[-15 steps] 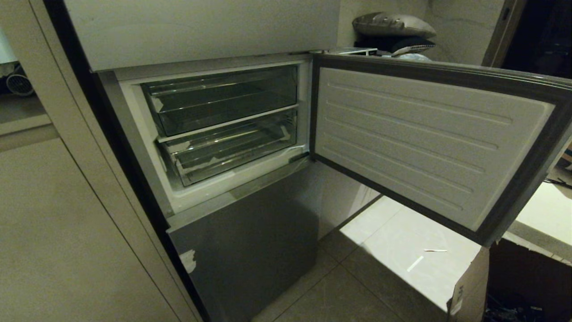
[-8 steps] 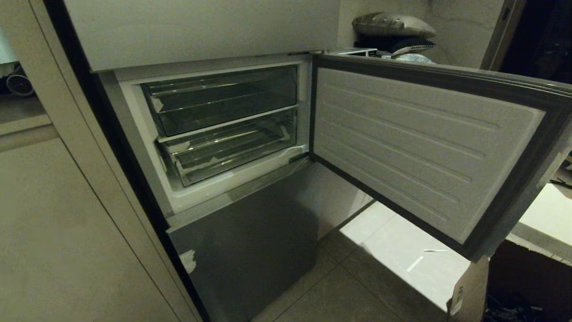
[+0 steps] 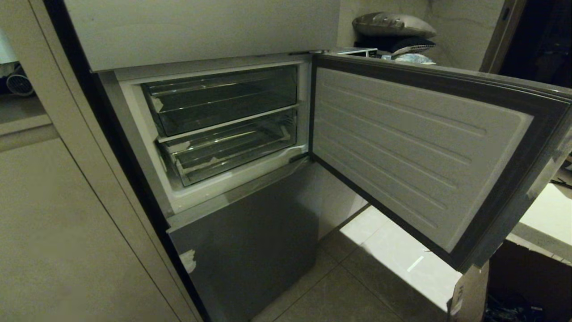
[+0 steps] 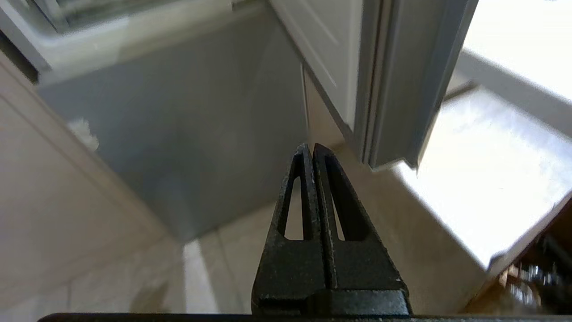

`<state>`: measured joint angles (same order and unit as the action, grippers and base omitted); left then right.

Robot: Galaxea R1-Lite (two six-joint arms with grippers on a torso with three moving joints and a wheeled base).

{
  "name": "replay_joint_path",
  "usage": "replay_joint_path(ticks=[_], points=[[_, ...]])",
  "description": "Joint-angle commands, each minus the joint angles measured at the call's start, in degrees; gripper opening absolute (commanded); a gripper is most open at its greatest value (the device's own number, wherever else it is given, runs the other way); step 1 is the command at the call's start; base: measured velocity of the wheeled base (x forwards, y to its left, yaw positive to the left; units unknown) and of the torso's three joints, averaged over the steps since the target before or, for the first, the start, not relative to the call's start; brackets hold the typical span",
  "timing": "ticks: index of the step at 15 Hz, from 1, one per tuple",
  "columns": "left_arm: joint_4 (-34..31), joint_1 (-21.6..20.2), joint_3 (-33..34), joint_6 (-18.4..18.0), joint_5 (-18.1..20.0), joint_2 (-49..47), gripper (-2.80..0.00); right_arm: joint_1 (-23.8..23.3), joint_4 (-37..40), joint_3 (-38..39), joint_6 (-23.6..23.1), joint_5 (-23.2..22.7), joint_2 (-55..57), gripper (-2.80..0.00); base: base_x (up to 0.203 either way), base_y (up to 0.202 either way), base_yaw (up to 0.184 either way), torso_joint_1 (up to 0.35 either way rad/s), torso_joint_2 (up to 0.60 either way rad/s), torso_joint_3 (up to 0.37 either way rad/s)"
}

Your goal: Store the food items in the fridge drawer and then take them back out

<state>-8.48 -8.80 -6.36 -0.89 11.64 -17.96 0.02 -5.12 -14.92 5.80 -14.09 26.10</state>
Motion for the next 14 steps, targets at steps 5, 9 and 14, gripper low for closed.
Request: replay_joint_path(ticks=[5,9,14], points=[[-0.4,1.6,2.3,-5.4,-11.7,1.3,-2.8,0.0,0.0,1.8,0.1,-0.1,3.8,-2.8,0.0,0.0,0.0,0.0,0.0,0.0],[1.4,2.9,3.5,-4.5,-9.0,1.7,-2.8,0.0,0.1,5.4,-0.2,0.0,-6.1,-2.8,0.0,0.0,0.0,0.0,0.0,0.0],[1.3,11.2,3.5,-4.2,-9.9,4.9,-2.8,-0.3,6.9,11.9,-5.7,9.5,-24.0,-2.8,0.0,0.0,0.0,0.0,0.0,0.0]])
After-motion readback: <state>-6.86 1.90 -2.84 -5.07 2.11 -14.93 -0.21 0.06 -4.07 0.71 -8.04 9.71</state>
